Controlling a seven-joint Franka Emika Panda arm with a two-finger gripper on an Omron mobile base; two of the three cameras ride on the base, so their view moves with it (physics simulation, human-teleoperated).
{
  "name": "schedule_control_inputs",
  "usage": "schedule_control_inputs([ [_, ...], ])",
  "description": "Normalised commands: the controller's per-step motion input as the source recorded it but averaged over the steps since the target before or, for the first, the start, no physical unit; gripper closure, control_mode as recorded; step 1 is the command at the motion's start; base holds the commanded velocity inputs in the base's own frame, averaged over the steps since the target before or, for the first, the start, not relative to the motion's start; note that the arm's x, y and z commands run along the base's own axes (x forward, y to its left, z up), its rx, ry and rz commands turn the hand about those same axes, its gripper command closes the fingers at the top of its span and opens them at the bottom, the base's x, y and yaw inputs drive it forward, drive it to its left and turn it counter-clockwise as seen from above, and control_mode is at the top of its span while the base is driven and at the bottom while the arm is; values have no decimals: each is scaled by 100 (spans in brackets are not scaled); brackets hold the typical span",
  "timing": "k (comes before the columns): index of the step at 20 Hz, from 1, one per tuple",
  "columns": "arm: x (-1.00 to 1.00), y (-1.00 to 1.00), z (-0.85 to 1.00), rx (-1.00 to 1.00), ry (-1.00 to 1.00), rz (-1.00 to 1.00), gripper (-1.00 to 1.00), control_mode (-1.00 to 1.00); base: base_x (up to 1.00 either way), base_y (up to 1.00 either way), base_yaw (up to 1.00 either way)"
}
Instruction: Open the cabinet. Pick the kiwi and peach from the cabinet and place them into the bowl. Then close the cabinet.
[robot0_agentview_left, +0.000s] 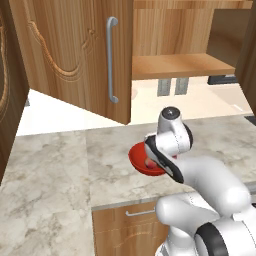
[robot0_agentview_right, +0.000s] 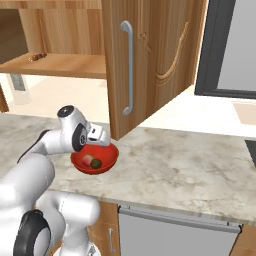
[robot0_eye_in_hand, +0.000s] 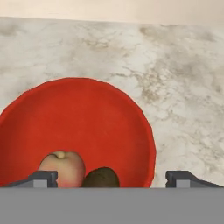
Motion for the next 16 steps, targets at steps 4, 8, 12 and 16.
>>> schedule_control_inputs([
  [4,-31,-10,49,0,-12,0,-100,-100,0,0,0],
  [8,-42,-13,57,0,-8,0,-100,-100,0,0,0],
  [12,-44,-17,57,0,-4,0,-100,-100,0,0,0],
  [16,-40,-13,57,0,-1,0,-100,-100,0,0,0],
])
